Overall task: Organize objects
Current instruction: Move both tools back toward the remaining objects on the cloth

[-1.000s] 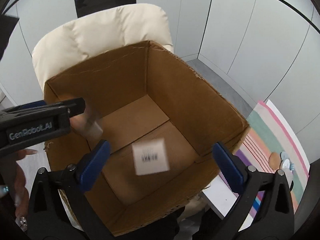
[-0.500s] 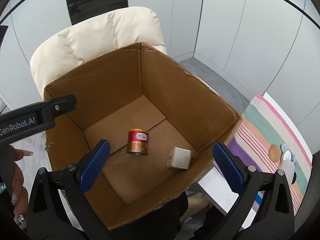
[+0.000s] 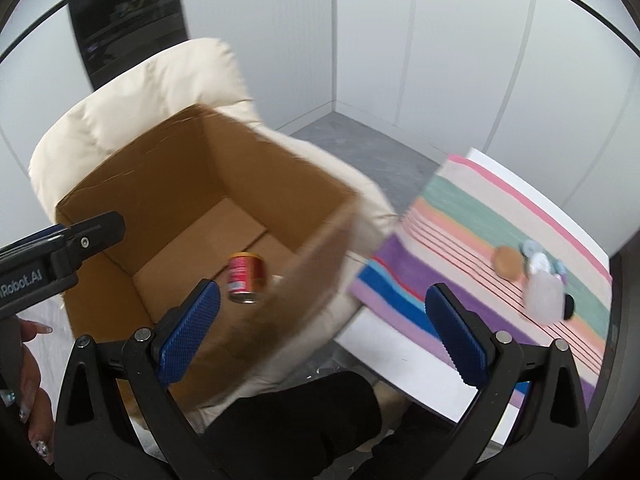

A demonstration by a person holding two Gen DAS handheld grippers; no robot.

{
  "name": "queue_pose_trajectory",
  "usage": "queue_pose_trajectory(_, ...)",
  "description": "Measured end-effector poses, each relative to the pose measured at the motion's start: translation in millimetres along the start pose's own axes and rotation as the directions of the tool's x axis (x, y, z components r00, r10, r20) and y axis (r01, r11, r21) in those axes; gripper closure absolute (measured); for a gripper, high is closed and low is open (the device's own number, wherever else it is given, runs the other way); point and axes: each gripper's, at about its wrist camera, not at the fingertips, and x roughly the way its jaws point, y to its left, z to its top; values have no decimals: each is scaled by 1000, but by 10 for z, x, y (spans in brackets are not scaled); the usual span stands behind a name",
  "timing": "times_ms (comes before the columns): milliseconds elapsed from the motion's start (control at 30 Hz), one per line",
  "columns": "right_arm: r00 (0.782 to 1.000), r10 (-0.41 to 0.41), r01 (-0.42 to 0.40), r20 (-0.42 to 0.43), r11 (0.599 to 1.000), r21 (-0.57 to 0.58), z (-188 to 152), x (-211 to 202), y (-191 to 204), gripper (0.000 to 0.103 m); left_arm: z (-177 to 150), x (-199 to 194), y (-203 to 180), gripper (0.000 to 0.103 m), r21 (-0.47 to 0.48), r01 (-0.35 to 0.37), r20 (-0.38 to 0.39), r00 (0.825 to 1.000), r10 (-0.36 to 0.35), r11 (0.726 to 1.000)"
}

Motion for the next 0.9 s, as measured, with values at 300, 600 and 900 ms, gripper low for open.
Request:
queue_pose_trajectory(300,994,-109,108,-4,978,177,-369,-273,-1071,0,-215,121,-1114,7,170,119,-67,992,-109,978)
queue_pose_trajectory(600,967,-247,250,-56,900,357,-996,-610,-2222,0,-641,220,-2148,7,293,250,-165,964,-209,923)
queue_pose_trajectory(900,950,-285,309,-126,814,492,-1652,-742,-3051,0,-1083,425,-2953,7,370,328,-277,932,-234,869)
